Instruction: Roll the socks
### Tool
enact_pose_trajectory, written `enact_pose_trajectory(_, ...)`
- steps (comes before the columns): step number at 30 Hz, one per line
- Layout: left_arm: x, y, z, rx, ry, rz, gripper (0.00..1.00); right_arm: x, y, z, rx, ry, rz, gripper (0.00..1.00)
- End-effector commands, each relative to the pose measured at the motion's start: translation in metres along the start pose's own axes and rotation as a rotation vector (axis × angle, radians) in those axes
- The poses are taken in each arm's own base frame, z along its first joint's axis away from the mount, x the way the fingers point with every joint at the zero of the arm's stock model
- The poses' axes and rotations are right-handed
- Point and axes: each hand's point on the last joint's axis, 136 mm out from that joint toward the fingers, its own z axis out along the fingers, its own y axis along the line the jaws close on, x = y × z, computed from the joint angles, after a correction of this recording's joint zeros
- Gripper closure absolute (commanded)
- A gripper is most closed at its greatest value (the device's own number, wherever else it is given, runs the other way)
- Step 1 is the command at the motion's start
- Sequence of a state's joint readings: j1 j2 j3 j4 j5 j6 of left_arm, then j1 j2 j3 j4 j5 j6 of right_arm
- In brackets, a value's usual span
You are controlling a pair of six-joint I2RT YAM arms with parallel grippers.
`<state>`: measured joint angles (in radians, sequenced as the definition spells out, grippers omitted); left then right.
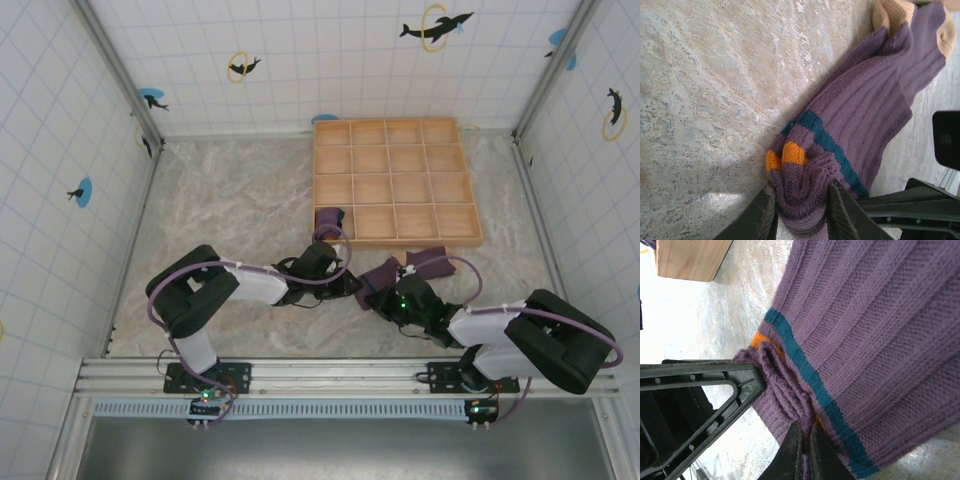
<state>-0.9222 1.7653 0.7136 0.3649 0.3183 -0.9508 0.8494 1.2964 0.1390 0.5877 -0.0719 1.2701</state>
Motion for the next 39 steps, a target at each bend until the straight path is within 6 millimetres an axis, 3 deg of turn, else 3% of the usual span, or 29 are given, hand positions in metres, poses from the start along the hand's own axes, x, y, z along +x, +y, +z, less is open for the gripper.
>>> enact_pose_trajectory(1, 0.008, 0.024, 0.006, -0.113, 0.025, -0.044, 0.73, 0.001, -0.018, 0.0, 0.077, 0.004, -0.001, 1.0)
enact_pose_trajectory(2, 0.007, 0.025, 0.007, -0.128, 0.029, -0.049, 0.74, 0.001, -0.017, 0.0, 0.076, 0.003, -0.01, 0.98)
enact_pose_trajectory(7, 0.005, 0.028, 0.006, -0.208, 0.061, -0.061, 0.99, -0.001, -0.002, -0.002, 0.06, 0.008, -0.132, 0.81)
enact_pose_trajectory(13, 0.001, 0.028, -0.013, -0.277, 0.046, -0.06, 1.0, -0.01, 0.032, -0.008, 0.047, -0.013, -0.379, 0.44)
enact_pose_trajectory(17, -0.001, 0.03, -0.028, -0.339, 0.055, -0.064, 1.0, -0.01, 0.052, -0.011, 0.062, -0.001, -0.588, 0.34)
enact_pose_trajectory(24, 0.002, 0.038, -0.046, -0.362, 0.088, -0.137, 1.0, 0.003, 0.072, -0.007, 0.153, 0.034, -0.99, 0.34)
enact_pose_trajectory(32, 0.003, 0.055, -0.065, -0.381, 0.08, -0.203, 1.0, 0.029, 0.088, 0.006, 0.211, -0.008, -1.383, 0.41)
enact_pose_trajectory(39, 0.002, 0.059, -0.072, -0.369, 0.083, -0.221, 1.0, 0.055, 0.103, 0.022, 0.173, -0.056, -1.546, 0.48)
